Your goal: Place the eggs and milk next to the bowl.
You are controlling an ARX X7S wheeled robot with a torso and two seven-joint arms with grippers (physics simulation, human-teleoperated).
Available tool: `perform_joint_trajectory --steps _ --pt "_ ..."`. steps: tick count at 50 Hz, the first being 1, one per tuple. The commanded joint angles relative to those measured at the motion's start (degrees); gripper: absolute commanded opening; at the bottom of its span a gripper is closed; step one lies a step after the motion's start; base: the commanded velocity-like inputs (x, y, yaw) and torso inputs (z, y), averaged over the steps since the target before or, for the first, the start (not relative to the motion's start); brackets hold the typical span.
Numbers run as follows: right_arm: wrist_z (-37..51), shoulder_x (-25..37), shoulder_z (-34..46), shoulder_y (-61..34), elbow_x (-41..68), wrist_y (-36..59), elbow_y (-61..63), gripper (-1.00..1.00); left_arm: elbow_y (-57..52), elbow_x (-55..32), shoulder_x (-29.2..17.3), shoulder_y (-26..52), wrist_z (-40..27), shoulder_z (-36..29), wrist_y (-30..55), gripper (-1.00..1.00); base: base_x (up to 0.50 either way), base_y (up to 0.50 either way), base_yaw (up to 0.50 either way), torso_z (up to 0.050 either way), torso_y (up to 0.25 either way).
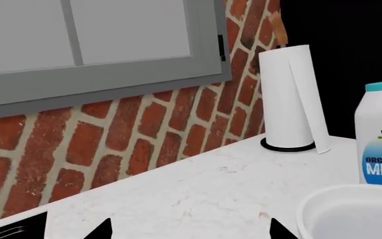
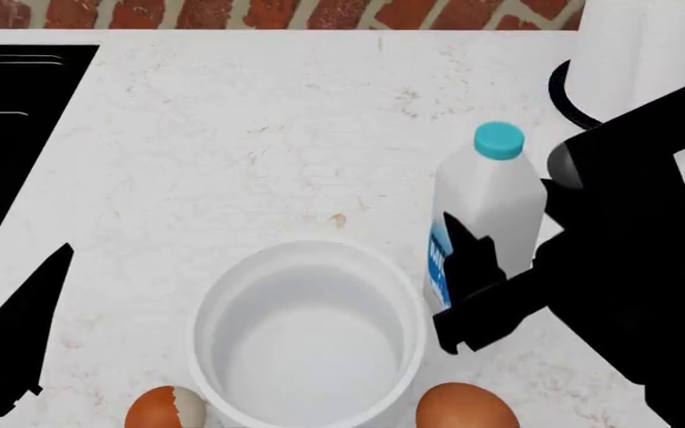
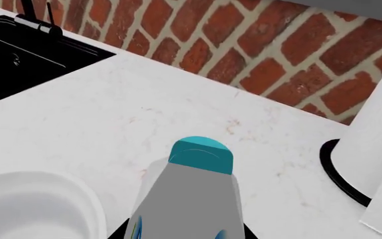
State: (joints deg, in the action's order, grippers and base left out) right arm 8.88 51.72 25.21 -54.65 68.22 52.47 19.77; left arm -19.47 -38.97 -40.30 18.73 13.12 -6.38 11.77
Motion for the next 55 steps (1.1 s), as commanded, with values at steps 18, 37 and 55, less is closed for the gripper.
perform_joint_trajectory --steps 18,37,55 --pt "-3.39 -1.21 -1.99 3.14 -5.0 -3.88 -0.91 -1.0 1.13 1.32 1.32 1.62 1.62 0.23 -0.05 1.0 0.0 0.0 0.0 0.001 0.001" --pt "-3.73 -1.6 -1.34 4.4 -5.7 -4.7 -1.49 -1.0 1.56 1.43 1.32 0.88 1.8 0.48 -0.93 1.0 0.0 0.0 0.0 0.0 0.001" --pt "-4.05 -1.27 -1.16 5.78 -5.98 -5.5 -1.29 -1.0 1.58 1.49 1.35 1.1 1.72 0.13 -0.79 1.0 0.0 0.0 0.0 0.0 0.0"
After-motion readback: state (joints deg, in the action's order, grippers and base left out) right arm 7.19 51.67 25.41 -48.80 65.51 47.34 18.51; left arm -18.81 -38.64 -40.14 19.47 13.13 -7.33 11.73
